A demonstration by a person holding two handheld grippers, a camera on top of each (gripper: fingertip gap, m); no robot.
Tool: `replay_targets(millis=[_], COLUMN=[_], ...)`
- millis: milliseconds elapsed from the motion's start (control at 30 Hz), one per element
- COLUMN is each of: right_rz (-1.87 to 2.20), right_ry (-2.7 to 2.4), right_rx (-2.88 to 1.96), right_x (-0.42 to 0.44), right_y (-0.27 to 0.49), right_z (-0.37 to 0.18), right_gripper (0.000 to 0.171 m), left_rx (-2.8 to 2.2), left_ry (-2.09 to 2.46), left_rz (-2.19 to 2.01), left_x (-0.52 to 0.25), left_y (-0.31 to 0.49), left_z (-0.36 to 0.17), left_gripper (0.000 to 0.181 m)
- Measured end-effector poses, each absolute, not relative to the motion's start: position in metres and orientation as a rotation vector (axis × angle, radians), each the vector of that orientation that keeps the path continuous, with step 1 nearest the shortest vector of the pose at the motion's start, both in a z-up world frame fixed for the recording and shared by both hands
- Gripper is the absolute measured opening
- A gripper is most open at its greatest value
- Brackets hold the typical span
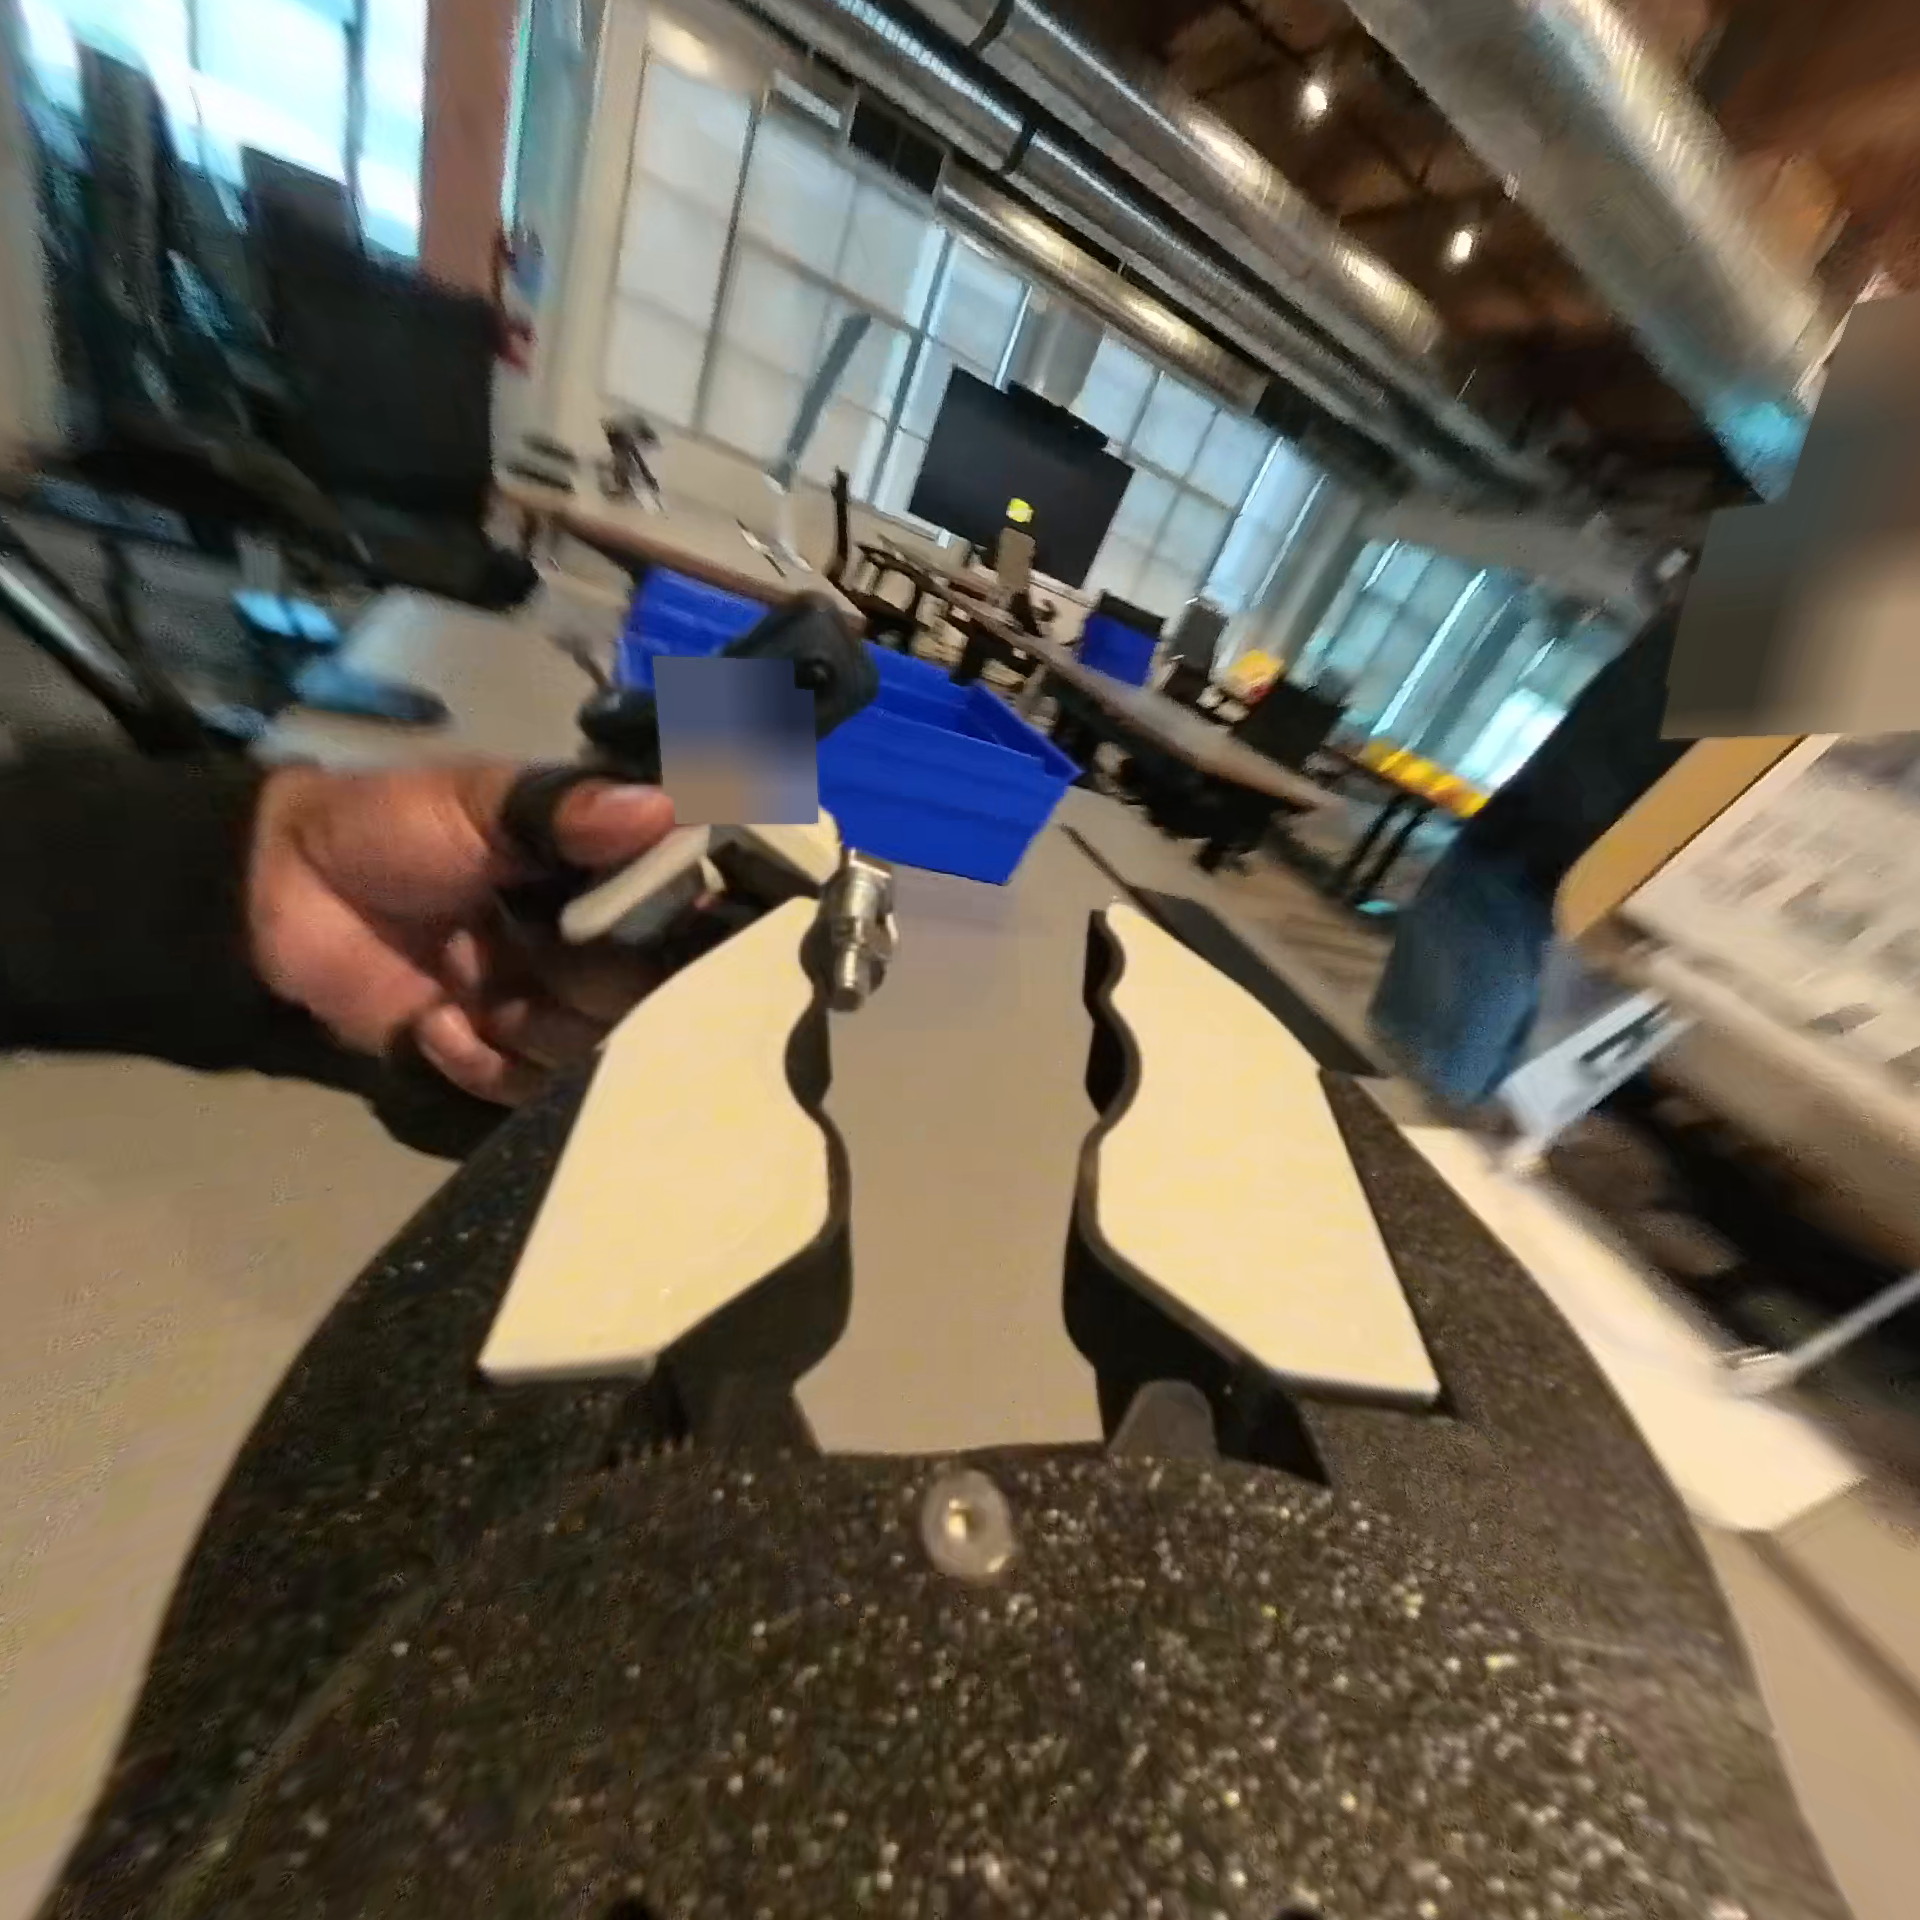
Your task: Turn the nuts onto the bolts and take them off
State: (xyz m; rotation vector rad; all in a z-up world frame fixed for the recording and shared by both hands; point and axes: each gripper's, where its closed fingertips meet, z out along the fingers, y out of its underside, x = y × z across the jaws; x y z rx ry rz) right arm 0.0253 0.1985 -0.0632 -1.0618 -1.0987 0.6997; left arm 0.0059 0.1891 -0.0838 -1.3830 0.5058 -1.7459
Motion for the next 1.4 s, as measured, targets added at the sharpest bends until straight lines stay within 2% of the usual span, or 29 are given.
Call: replay_targets(millis=[100,267,367,467,667,733,867,967,1133,1233,1333,1400], right_rz=[0.442,0.279,0.272,0.523,1.546,1.623,1.238,0.821,0.363,0.239,0.211,0.260], right_ry=[-1.202,-1.293,-1.277,-1.221,-0.990,-0.944,-0.976,-1.062,-1.198,-1.217,-1.236,-1.235], right_rx=[-0.951,-0.945,-0.986,-1.107,-1.394,-1.372,-1.299,-1.164,-0.964,-0.962,-0.959,-0.994], right_x=[0.020,0.007,0.004,0.001,-0.001,0.002,0.009,0.016,0.012,0.008,0.005,0.003], right_y=[0.190,0.190,0.193,0.191,0.182,0.184,0.200,0.203,0.194,0.196,0.194,0.193], right_z=[-0.070,-0.089,-0.093,-0.092,-0.088,-0.085,-0.081,-0.075,-0.077,-0.083,-0.087,-0.089], right_gripper=[0.043,0.037,0.020,0.019,0.019,0.024,0.052,0.053,0.048,0.038,0.019,0.018], left_rx=[-1.382,-1.383,-1.382,-1.360,-1.361,-1.364,-1.365,-1.363,-1.365,-1.366,-1.368,-1.371], left_ry=[0.504,0.522,0.530,0.527,0.537,0.526,0.510,0.500,0.498,0.500,0.512,0.511], left_rz=[-1.752,-1.762,-1.763,-1.760,-1.712,-1.705,-1.709,-1.716,-1.721,-1.725,-1.727,-1.721], left_x=[0.006,0.008,0.009,0.007,0.006,0.006,0.005,0.005,0.006,0.006,0.008,0.007], left_y=[0.189,0.187,0.186,0.185,0.186,0.188,0.189,0.190,0.190,0.190,0.188,0.189], left_z=[-0.084,-0.084,-0.084,-0.081,-0.080,-0.081,-0.081,-0.080,-0.081,-0.081,-0.081,-0.082], left_gripper=[0.016,0.016,0.016,0.016,0.017,0.017,0.016,0.016,0.017,0.017,0.017,0.017])
